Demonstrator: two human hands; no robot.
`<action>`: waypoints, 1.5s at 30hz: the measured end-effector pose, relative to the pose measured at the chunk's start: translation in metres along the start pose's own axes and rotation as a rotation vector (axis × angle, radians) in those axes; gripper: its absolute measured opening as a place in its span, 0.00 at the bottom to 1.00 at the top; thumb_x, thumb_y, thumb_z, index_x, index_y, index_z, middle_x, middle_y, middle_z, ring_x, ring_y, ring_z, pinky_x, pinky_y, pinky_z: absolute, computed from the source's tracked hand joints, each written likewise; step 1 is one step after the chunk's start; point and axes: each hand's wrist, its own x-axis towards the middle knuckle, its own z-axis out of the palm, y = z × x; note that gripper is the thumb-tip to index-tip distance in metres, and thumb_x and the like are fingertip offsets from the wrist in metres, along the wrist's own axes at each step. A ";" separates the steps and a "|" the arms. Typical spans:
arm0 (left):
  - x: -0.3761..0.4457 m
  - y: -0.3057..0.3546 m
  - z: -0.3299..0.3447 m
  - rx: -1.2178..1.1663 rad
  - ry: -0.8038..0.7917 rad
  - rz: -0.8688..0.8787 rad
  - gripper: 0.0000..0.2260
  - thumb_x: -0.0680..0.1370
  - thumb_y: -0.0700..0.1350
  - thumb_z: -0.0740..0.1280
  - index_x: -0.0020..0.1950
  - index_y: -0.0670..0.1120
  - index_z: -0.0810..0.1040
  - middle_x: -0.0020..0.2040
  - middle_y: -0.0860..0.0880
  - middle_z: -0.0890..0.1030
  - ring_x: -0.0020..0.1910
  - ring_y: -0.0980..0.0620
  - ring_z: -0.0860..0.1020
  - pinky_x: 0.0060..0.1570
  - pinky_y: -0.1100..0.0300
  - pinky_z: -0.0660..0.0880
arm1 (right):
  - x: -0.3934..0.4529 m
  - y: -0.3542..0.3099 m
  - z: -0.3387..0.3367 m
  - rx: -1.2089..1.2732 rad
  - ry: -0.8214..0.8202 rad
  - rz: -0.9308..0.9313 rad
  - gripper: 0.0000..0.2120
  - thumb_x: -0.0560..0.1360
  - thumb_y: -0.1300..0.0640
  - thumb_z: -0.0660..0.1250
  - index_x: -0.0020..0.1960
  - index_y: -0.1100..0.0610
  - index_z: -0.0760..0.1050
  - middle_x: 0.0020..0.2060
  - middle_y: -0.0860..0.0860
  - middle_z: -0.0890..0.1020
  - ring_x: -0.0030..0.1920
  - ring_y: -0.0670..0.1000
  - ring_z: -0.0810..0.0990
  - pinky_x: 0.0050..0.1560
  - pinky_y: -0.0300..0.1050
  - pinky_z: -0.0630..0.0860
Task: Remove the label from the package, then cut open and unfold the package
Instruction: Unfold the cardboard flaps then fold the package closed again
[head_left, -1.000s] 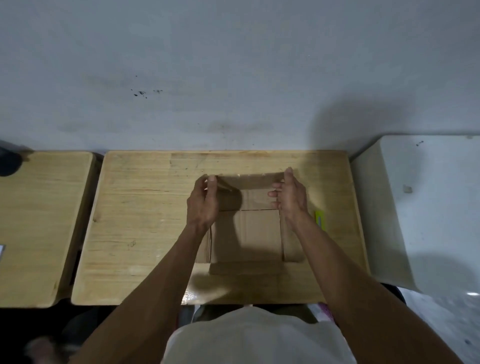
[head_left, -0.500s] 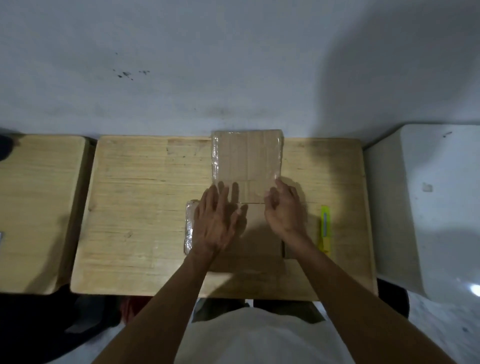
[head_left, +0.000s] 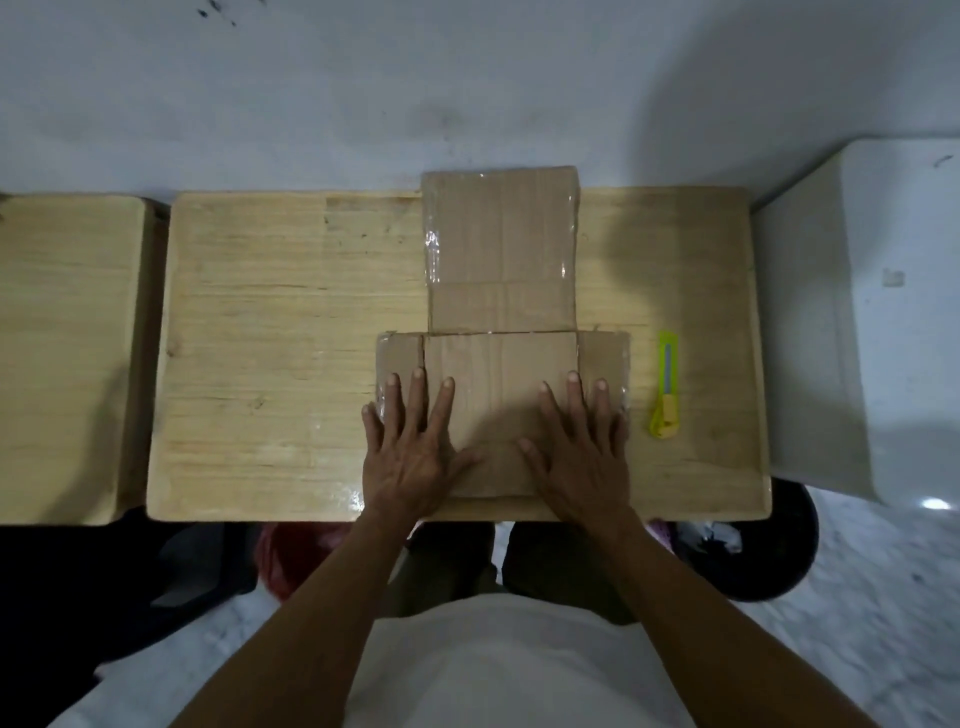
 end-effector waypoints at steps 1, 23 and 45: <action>-0.001 -0.003 0.002 0.012 0.002 0.009 0.44 0.74 0.76 0.49 0.79 0.58 0.31 0.79 0.47 0.30 0.77 0.40 0.30 0.75 0.34 0.39 | 0.000 0.000 0.002 -0.007 0.013 0.000 0.36 0.77 0.32 0.49 0.79 0.43 0.40 0.80 0.51 0.41 0.78 0.60 0.36 0.74 0.69 0.48; -0.004 -0.005 -0.001 -0.517 0.245 -0.223 0.44 0.77 0.70 0.59 0.81 0.50 0.42 0.82 0.43 0.42 0.81 0.43 0.42 0.77 0.45 0.44 | 0.000 0.000 0.003 0.457 0.475 0.254 0.27 0.79 0.53 0.62 0.76 0.56 0.60 0.76 0.60 0.61 0.77 0.60 0.57 0.74 0.59 0.59; -0.006 0.044 -0.044 -0.808 0.465 -0.130 0.25 0.83 0.56 0.59 0.78 0.49 0.60 0.64 0.52 0.76 0.61 0.52 0.74 0.59 0.52 0.72 | 0.007 -0.034 -0.049 1.054 0.367 0.318 0.20 0.82 0.43 0.55 0.73 0.42 0.62 0.60 0.50 0.81 0.58 0.49 0.80 0.61 0.50 0.76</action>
